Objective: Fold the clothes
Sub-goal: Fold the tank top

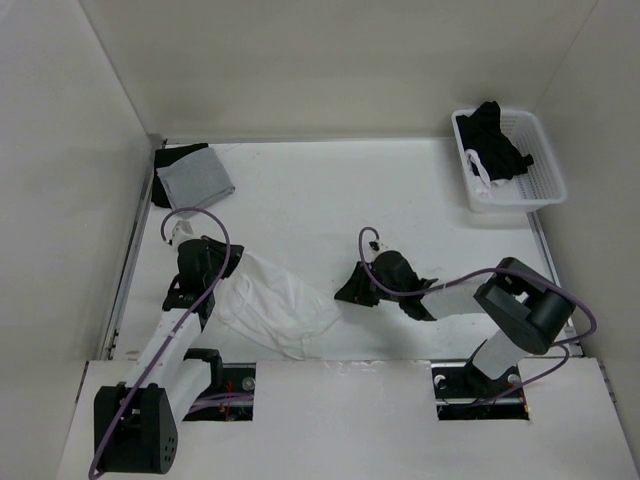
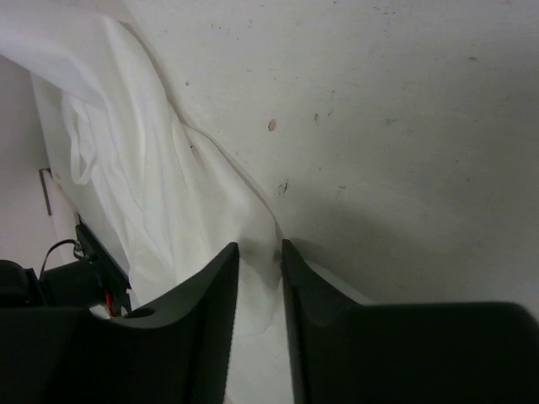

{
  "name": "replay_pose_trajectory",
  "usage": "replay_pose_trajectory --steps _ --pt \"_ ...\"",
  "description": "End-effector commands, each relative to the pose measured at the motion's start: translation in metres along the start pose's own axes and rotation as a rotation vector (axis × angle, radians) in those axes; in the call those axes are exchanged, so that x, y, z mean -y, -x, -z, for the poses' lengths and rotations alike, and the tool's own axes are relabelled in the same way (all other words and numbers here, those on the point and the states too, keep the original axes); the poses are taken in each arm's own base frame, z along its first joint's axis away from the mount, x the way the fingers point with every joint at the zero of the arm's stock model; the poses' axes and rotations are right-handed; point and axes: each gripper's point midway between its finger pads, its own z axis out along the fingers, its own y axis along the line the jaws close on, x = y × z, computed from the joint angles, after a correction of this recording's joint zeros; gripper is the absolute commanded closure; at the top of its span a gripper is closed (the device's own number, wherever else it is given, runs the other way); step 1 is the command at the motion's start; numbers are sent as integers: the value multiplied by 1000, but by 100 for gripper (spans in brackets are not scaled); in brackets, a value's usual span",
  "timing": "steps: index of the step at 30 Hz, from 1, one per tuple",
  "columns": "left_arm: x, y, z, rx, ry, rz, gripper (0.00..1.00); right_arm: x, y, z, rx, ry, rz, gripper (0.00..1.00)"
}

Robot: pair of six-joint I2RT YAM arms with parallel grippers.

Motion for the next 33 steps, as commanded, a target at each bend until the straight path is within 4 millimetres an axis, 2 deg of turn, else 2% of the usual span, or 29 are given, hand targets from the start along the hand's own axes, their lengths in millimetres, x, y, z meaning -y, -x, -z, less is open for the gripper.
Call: replay_pose_trajectory --steps 1,3,5,9,12,15,17,21,26,30,33 --pt "11 9 1 36 -53 -8 99 -15 1 3 20 70 7 64" --pt "12 10 1 37 -54 -8 99 -13 1 5 25 69 1 59" --pt "11 9 1 35 -52 -8 99 -11 -1 6 25 67 -3 61" --pt "10 8 1 32 -50 -7 99 -9 -3 5 25 65 -17 72" --pt "11 9 1 35 -54 -5 99 -11 -2 5 29 75 -24 84" --pt "15 10 3 37 -63 0 99 -24 7 13 64 113 -23 94" --pt "25 15 9 48 -99 11 99 -40 19 28 118 156 -4 95" --pt "58 32 37 95 -197 35 99 -77 43 81 232 227 57 96" --pt "106 60 101 187 -349 27 99 -117 69 175 409 226 186 96" --pt "137 73 153 235 -460 23 99 -141 77 242 506 240 243 96" --pt "153 74 184 236 -532 30 99 -155 74 277 534 267 266 96"
